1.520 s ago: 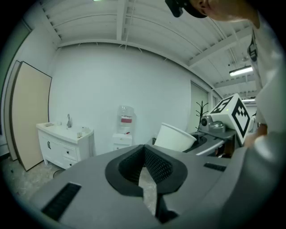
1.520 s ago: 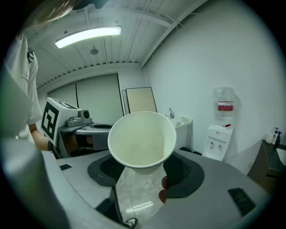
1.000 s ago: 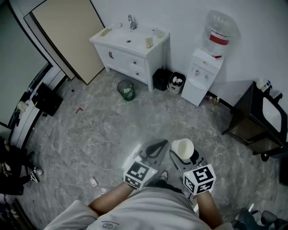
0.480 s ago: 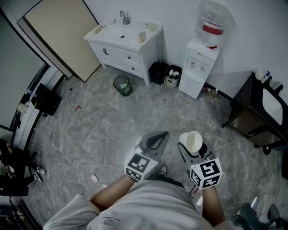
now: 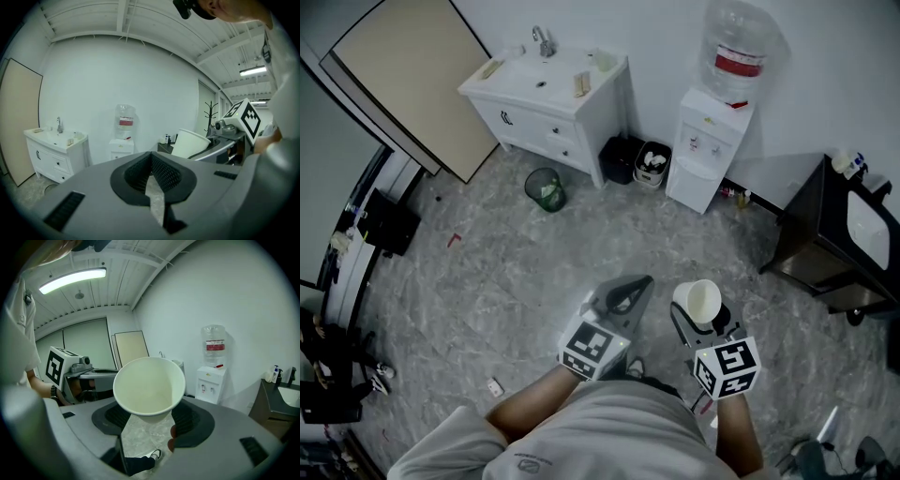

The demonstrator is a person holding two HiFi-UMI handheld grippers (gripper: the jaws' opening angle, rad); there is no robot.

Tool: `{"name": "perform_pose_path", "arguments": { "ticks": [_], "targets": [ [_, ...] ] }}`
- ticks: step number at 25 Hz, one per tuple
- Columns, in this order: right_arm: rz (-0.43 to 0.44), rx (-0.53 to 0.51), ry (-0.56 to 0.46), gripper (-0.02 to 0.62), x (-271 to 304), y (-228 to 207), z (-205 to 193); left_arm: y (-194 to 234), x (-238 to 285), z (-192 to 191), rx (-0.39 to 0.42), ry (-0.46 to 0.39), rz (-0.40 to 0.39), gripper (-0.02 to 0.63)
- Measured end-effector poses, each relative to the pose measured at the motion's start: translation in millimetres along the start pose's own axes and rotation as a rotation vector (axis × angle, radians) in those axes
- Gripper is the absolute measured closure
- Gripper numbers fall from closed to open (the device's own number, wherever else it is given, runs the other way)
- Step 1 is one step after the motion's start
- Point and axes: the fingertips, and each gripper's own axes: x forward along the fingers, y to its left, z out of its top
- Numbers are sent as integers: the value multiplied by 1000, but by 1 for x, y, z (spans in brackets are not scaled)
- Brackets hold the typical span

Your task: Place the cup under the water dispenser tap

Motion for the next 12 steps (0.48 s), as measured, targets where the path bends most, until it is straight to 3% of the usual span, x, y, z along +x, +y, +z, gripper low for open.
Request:
{"name": "perform_pose_path", "arguments": {
  "ticks": [12],
  "targets": [
    [-85,27,42,319,160,-101,66,143,141,30,50,6,-120,601]
  ]
}}
